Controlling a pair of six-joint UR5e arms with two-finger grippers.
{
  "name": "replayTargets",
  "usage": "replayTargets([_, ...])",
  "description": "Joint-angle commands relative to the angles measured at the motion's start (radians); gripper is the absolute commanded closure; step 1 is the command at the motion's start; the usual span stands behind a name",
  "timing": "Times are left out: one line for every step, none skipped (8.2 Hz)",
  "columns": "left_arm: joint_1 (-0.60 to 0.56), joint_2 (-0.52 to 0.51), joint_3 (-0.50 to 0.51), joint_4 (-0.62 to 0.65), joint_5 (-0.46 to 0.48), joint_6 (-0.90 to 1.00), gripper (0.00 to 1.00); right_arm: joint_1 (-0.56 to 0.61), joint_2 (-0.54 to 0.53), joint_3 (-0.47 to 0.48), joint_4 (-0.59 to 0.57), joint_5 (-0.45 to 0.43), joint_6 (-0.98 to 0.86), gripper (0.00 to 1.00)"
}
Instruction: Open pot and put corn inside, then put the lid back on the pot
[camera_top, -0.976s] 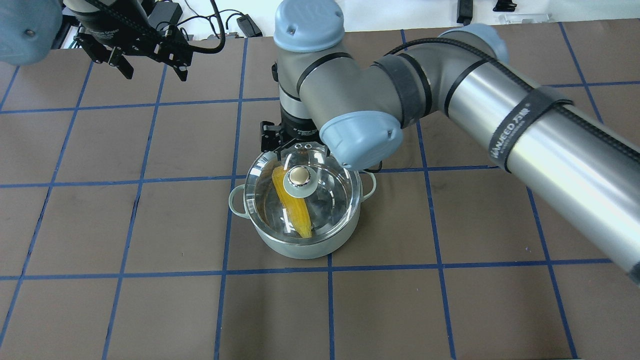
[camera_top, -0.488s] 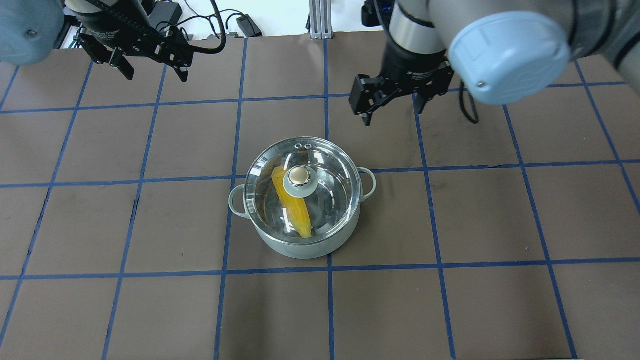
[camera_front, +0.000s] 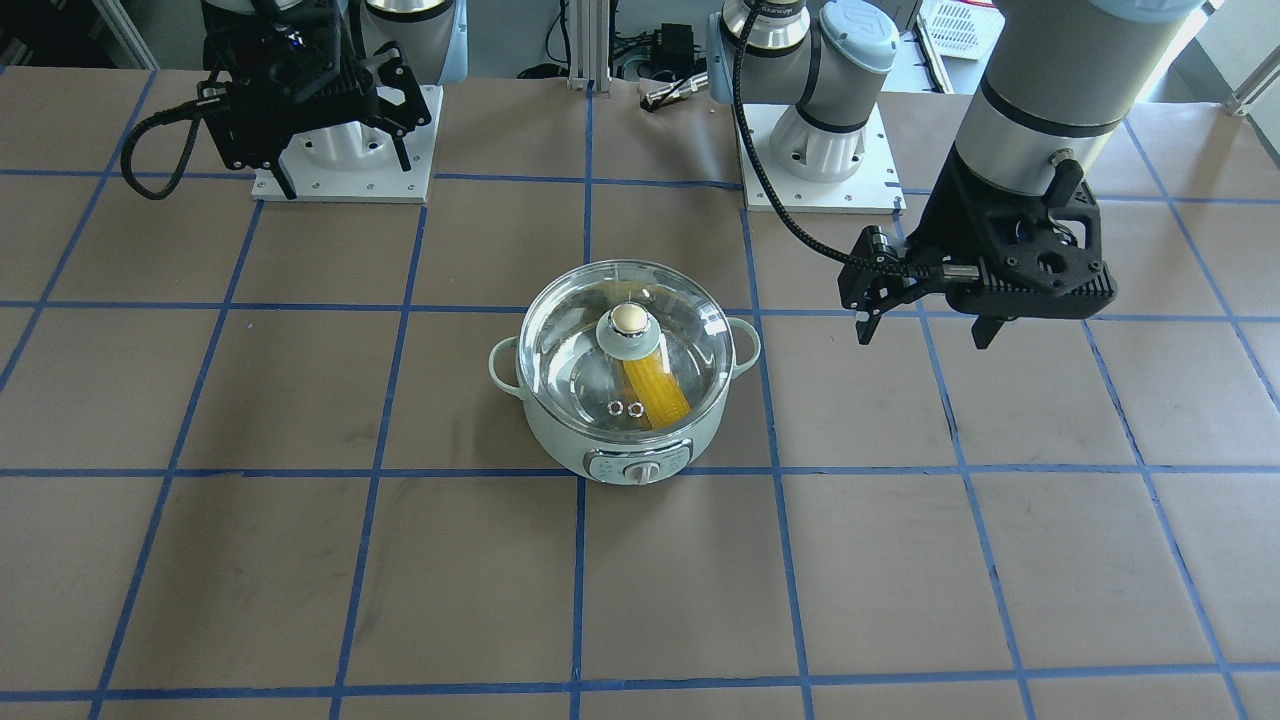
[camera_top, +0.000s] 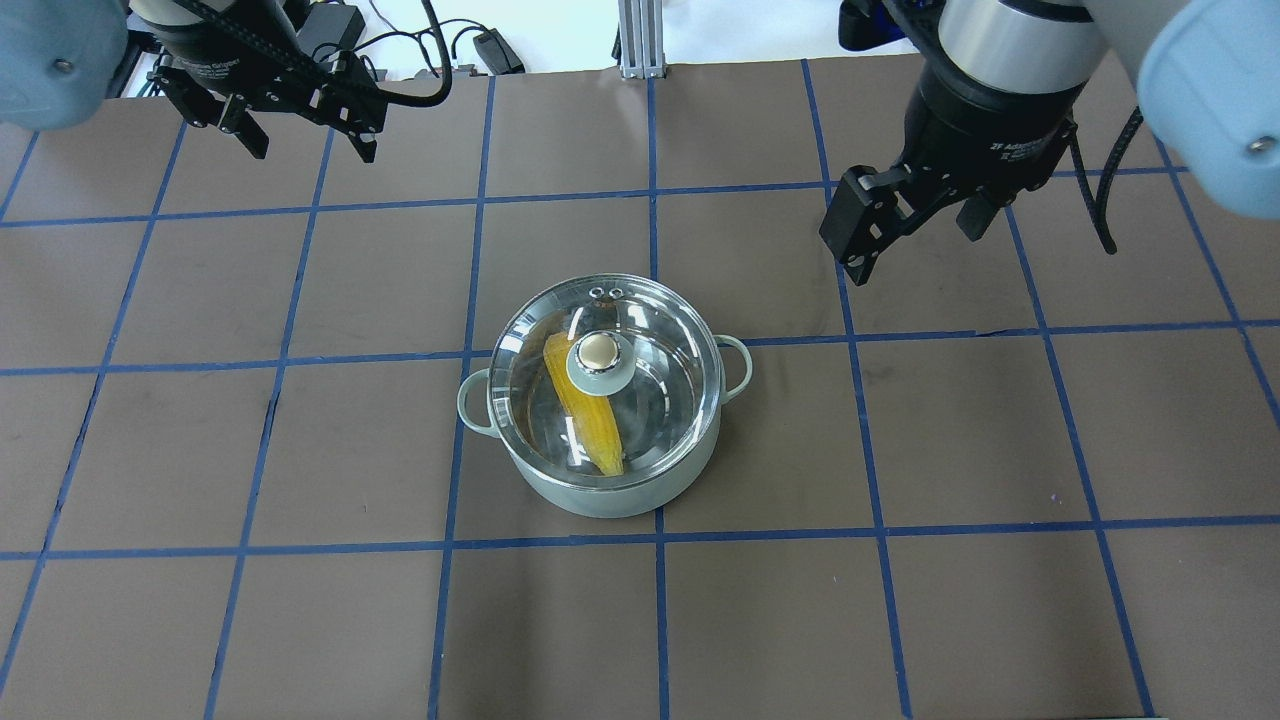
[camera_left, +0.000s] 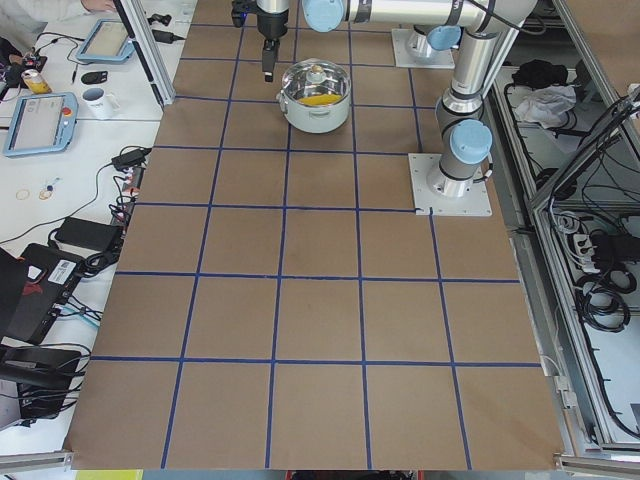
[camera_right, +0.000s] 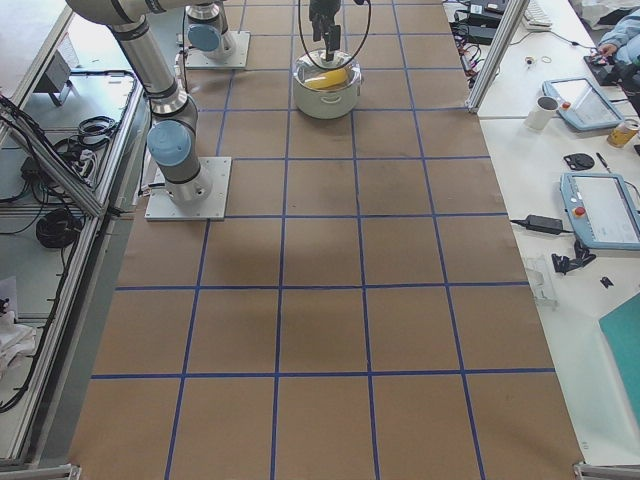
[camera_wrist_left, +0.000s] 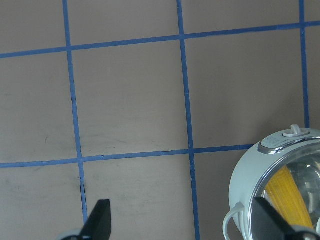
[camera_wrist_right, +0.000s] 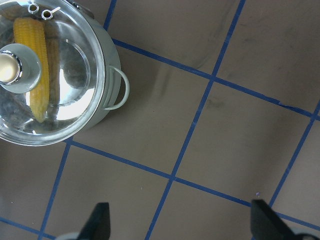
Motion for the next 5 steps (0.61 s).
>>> replayTargets([0.0,0.001,0.004,0.002,0.0,0.0,0.0,-0.01,-0.005,0.008,-0.001,-0.013,-0.033,0.0])
replayTargets([0.0,0.001,0.002,0.002,0.002,0.0,0.0,-0.015,0.001,0.008,-0.001,-0.011,-0.04,0.0])
replayTargets([0.0,0.001,0.001,0.002,0.002,0.0,0.0,-0.036,0.003,0.008,-0.009,-0.013,-0.048,0.0])
replayTargets([0.0,0.001,0.001,0.0,0.002,0.0,0.0,-0.08,0.004,0.009,-0.016,-0.011,-0.045,0.0])
replayTargets([0.0,0.001,-0.001,0.0,0.002,0.0,0.0,-0.117,0.004,0.011,-0.019,0.003,-0.043,0.0])
